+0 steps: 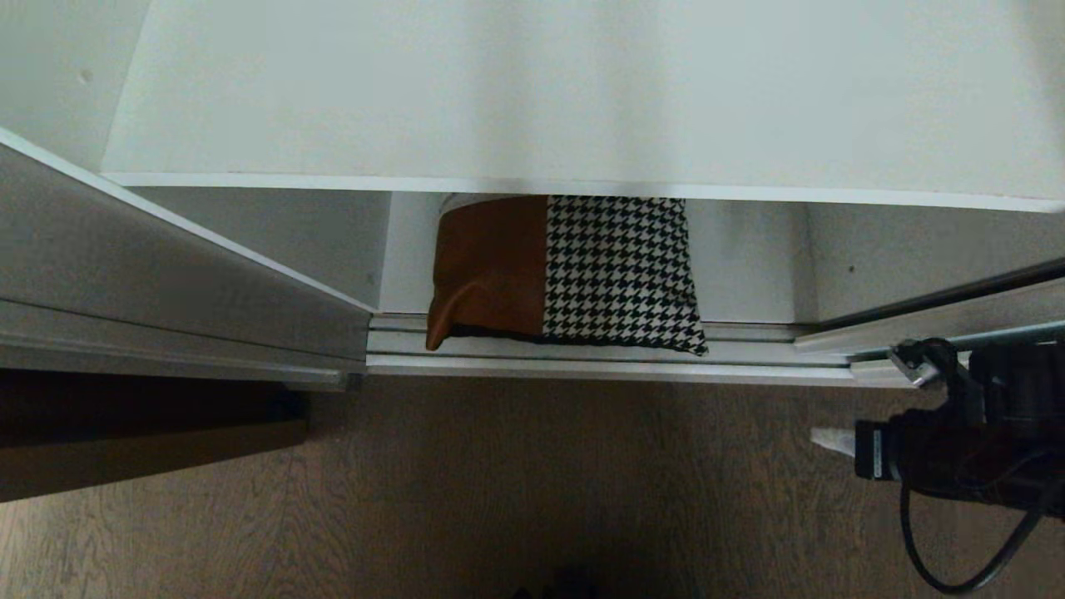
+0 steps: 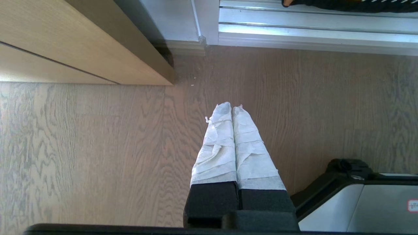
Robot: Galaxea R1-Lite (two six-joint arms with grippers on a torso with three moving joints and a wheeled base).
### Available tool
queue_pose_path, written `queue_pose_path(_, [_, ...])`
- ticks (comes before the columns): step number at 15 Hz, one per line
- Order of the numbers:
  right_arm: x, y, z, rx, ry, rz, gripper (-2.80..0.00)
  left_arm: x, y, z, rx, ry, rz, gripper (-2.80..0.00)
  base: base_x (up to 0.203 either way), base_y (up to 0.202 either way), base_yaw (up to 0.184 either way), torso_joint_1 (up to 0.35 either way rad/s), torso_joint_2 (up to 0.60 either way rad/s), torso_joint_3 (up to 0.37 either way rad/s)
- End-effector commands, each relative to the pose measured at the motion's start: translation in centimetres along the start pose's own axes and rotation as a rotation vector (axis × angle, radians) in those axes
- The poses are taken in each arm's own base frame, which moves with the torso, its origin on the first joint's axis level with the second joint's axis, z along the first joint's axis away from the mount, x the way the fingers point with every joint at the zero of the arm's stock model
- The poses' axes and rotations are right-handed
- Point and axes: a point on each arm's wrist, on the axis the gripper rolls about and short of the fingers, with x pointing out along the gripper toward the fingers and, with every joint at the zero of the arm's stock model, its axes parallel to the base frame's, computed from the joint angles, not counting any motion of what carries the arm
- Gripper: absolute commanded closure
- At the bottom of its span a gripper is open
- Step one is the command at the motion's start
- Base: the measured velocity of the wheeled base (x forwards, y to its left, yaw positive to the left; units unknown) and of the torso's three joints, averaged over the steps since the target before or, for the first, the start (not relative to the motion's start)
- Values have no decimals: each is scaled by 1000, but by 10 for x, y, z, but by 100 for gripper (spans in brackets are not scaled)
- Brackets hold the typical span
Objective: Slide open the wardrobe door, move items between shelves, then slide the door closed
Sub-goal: Place the pillow on the higher shelf
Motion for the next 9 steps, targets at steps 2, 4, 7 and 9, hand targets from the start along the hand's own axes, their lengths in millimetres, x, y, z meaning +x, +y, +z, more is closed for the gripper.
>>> queue_pose_path(2, [27,-19,-3,12,-16,18,0,0,0,0,0,3,0,0,0,0,0,0,0,0])
queue_pose_path(4, [45,-28,-8,-3,-64,38,0,0,0,0,0,3,0,0,0,0,0,0,0,0])
queue_pose_path(7, [65,-30,-13,-32,-109,71,0,0,0,0,0,3,0,0,0,0,0,0,0,0])
queue_pose_path(9, [77,-21,-8,-70,-149,111,0,0,0,0,0,3,0,0,0,0,0,0,0,0])
